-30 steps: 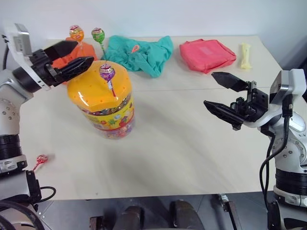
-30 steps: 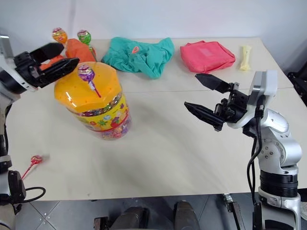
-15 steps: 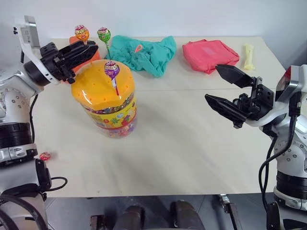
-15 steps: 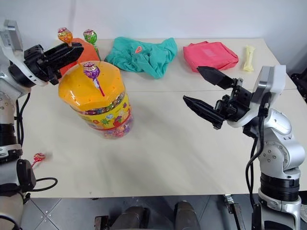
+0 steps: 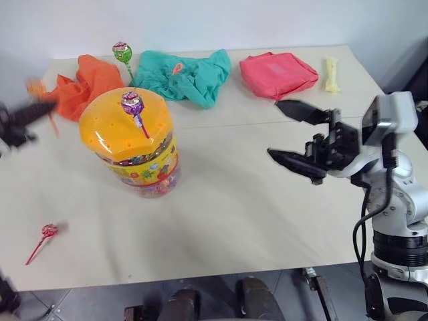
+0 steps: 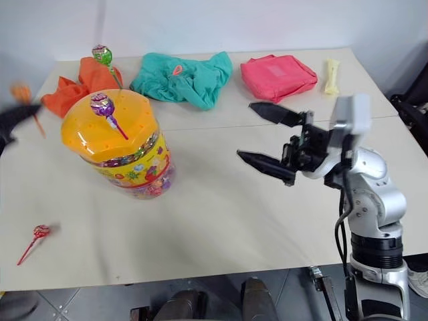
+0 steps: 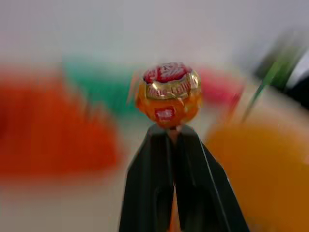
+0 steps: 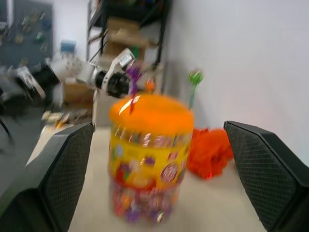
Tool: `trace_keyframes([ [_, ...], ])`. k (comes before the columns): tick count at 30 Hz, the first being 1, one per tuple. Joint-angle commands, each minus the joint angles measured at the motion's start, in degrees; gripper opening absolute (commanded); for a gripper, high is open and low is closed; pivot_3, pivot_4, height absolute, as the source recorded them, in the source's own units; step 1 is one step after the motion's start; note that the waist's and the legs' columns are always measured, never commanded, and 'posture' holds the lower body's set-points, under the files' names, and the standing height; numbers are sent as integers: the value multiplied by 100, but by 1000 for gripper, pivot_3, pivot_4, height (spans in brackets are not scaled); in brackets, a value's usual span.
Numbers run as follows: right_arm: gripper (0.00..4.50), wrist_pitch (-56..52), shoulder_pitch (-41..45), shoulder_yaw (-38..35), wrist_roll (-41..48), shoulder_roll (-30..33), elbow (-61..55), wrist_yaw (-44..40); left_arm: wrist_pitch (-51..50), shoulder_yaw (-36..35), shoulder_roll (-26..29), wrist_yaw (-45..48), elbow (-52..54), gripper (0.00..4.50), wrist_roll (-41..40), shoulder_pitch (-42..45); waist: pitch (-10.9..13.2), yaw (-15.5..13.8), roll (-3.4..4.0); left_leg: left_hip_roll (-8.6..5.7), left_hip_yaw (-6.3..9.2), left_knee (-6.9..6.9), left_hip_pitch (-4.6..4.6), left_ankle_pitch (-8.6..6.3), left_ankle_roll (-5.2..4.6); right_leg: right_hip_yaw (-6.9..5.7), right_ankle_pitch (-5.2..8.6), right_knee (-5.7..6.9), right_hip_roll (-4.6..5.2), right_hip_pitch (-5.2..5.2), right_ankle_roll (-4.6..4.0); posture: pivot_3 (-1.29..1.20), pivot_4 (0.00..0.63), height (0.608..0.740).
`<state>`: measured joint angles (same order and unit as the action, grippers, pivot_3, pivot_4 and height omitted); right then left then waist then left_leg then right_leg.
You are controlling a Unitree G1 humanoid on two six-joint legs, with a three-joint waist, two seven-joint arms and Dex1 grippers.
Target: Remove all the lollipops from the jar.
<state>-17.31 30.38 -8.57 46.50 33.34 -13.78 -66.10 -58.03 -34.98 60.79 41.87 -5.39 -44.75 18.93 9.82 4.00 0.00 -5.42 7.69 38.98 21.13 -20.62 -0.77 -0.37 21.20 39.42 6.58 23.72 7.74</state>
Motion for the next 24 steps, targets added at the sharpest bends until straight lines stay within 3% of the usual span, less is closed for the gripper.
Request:
trace_keyframes([
  [1, 4500, 202, -25, 199, -234, 148, 39, -484, -417, -643, -82, 61, 1378, 25, 89, -1542, 0, -38, -4, 1, 9, 2, 8, -5, 3, 0, -1, -15, -2, -3, -2, 0, 150, 740],
  [7, 4500, 308, -77, 447, -573, 231, 253, -872, -264, -682, -1112, -426, 2459, 25, 214, -2957, 1, -269, -1, -1, 9, 3, 14, -12, 2, 3, -1, -128, -3, -45, -3, 0, 150, 740],
  [11, 4500, 298, -82, 466, -636, 228, 315, -915, 22, -401, -1305, -559, 2462, 25, 640, -3407, -2, -334, -8, 1, 10, 11, 7, -13, 2, 0, -2, -147, -4, -66, -2, 0, 150, 740],
  [16, 4500, 162, 3, 453, -526, 152, 328, -870, 583, -478, -1432, -392, 2339, 1336, 689, -3297, -2, -377, -8, 1, 4, 8, 5, -13, 2, -1, -2, -149, -4, -66, -2, 0, 150, 740],
  [20, 4500, -266, 386, 574, -289, -180, 229, -418, 1497, -1054, -1573, 545, 2191, 2533, 165, -3046, -2, -371, -8, 4, 3, 10, 6, -13, 3, -9, -2, -153, -4, -67, -2, 0, 150, 740],
  [24, 4500, -692, 862, 854, -371, -605, 198, 194, 1660, -1663, -1541, 1169, 1998, 2533, -518, -2868, -3, -258, -6, 8, 2, 4, 4, -14, 6, -21, -1, -148, -4, -59, -3, 0, 150, 740],
])
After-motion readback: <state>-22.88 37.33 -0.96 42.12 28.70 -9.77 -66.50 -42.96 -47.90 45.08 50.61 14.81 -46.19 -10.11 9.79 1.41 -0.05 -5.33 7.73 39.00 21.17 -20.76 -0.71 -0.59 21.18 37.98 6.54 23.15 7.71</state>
